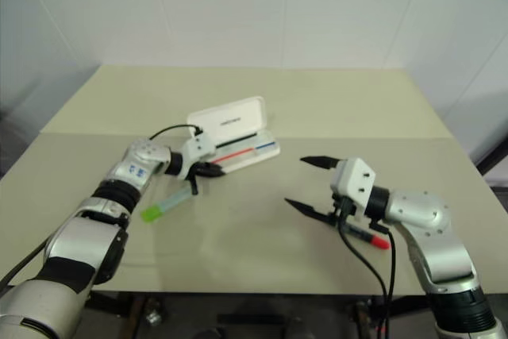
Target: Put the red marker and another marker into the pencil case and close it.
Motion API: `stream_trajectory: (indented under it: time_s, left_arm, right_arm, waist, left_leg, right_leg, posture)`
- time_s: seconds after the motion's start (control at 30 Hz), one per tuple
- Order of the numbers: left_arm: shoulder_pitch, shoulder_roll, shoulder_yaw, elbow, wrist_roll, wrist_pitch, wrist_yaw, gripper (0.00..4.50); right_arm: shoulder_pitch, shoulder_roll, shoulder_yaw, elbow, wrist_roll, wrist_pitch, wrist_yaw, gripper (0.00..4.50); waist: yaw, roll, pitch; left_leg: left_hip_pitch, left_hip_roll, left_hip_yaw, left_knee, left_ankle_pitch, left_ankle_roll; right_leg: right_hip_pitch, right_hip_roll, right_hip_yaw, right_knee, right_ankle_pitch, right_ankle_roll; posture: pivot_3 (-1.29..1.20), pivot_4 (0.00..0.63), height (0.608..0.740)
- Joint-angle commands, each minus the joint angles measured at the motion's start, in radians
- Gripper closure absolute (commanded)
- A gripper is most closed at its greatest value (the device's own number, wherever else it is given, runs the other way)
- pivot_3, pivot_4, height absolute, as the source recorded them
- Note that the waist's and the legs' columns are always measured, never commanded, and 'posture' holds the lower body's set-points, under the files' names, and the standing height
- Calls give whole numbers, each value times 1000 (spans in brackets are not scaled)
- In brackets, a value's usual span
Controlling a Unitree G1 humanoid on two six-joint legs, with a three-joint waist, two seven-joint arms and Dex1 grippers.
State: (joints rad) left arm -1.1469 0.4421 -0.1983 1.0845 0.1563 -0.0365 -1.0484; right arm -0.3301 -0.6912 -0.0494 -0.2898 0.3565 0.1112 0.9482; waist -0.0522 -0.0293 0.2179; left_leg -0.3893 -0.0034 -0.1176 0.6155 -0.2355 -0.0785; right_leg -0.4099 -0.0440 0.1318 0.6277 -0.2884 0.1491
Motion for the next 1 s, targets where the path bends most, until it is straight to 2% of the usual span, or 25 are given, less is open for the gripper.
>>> stream_trajectory:
  time_s: [0.03,0.17,0.3,0.5,0.67,0.8,1.0]
  left_arm:
    - [9,-7,8,-187,-61,23,-119,4467]
    - [89,35,3,-446,-114,57,-245,4467]
    - [176,107,-11,-627,-128,93,-323,4467]
    - [322,203,-22,-869,-147,218,-362,4467]
    - [429,232,-26,-1060,-163,327,-341,4467]
    - [501,233,-38,-1148,-184,373,-322,4467]
    - [543,239,-61,-1139,-178,366,-295,4467]
  right_arm:
    - [-3,-13,-41,-37,19,-10,-5,0]
    - [-1,-10,-40,-28,18,-14,-7,0]
    - [6,-12,-40,-18,19,-17,-1,0]
    - [44,-35,-66,-29,32,-12,13,0]
    - [85,-55,-94,-48,45,-3,16,0]
    - [129,-74,-119,-62,56,-2,22,0]
    - [166,-90,-143,-76,66,1,20,0]
  waist:
    - [3,0,0]
    - [3,0,0]
    - [-10,0,0]
    - [-4,0,0]
    - [0,0,0]
    - [0,0,0]
    - [-4,0,0]
  left_leg:
    - [-1,0,-1,0,0,0]
    - [-2,0,-1,-1,0,0]
    - [-1,1,-1,-2,-1,0]
    - [0,1,-1,-1,0,0]
    - [0,1,-1,0,0,0]
    - [0,1,-1,0,0,0]
    - [1,1,0,0,0,1]
  right_leg:
    - [0,0,0,0,0,0]
    - [-1,0,0,-1,0,0]
    - [-2,0,0,0,-1,-1]
    - [-1,1,0,1,-1,-1]
    - [0,0,0,1,-1,-1]
    - [0,0,0,1,-1,-1]
    - [0,1,0,0,-1,-2]
  posture:
    - [0,150,740]
    - [0,150,740]
    - [0,150,740]
    - [0,150,740]
    - [0,150,740]
    - [0,150,740]
    - [0,150,740]
